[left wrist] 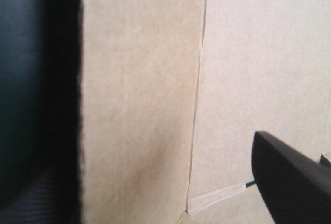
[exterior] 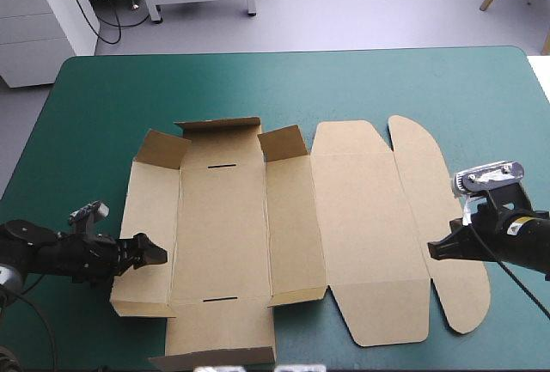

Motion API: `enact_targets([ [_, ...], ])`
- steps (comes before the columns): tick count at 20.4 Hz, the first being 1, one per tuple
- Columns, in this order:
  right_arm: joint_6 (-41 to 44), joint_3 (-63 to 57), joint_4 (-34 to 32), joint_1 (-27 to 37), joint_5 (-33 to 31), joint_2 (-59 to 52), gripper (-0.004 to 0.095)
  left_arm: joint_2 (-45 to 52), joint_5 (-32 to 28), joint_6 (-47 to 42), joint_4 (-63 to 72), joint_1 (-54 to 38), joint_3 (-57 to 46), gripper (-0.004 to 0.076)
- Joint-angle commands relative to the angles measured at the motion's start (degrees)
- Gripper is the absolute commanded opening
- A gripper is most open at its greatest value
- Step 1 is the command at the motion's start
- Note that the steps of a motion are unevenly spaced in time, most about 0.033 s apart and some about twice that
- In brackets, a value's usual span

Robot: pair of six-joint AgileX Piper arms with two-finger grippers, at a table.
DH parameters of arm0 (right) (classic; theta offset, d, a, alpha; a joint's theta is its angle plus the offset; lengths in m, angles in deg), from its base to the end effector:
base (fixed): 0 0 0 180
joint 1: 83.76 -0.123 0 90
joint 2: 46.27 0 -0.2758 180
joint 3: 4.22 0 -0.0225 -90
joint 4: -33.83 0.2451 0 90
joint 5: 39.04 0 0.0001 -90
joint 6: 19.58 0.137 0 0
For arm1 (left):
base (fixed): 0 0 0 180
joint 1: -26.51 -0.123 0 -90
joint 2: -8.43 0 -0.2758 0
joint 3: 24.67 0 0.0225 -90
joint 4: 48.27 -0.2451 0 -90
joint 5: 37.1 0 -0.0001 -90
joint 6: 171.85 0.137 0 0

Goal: Fold the box

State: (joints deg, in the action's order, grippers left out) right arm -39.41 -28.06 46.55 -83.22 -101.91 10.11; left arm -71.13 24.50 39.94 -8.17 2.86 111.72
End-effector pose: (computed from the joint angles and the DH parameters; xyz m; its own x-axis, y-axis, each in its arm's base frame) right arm 0.1669 0.0253 0.3098 -0.7435 -0.2295 -0.6282 -0.2981 0.9545 0.0041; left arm 0.1883 -0.0023 0.1662 -0.9555 -0.2628 -0.1338 -0.1486 0.8209 -0.5514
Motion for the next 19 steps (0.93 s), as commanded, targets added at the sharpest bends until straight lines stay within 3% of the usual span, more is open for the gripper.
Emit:
enact_targets([
  [1, -1.1, 1.3, 0.9, -1.7, 2.1, -0.5, -0.0019, -2.1, -1.0, 1.4, 3.6, 2.5, 1.1, 0.0627],
  [7, -1.1, 1.3, 0.5, -2.8, 2.1, -0.5, -0.002, -7.0, -0.1, 4.4, 4.6, 4.5, 1.1, 0.0627],
  [9, -1.1, 1.3, 0.5, -2.8, 2.1, -0.5, -0.0019, -7.0, 0.2, 5.4, 4.6, 4.5, 1.2, 0.0593],
  [11, -1.1, 1.3, 0.6, -3.2, 2.0, -0.5, -0.0019, -7.0, 0.2, 5.5, 4.6, 4.5, 2.2, 0.0473],
  [13, -1.1, 1.3, 0.6, -3.2, 1.5, -0.5, -0.0019, -7.0, 0.5, 5.5, 4.6, 4.5, 4.7, 0.0207],
  [15, -1.1, 1.3, 0.6, -3.2, 1.3, -0.5, -0.0019, -7.0, 0.5, 5.6, 4.6, 4.5, 6.8, 0.0022],
  [19, -1.1, 1.3, 0.6, -3.2, 2.0, -0.5, -0.0019, -7.0, 2.1, 13.9, 6.3, 4.6, 10.3, -0.001],
])
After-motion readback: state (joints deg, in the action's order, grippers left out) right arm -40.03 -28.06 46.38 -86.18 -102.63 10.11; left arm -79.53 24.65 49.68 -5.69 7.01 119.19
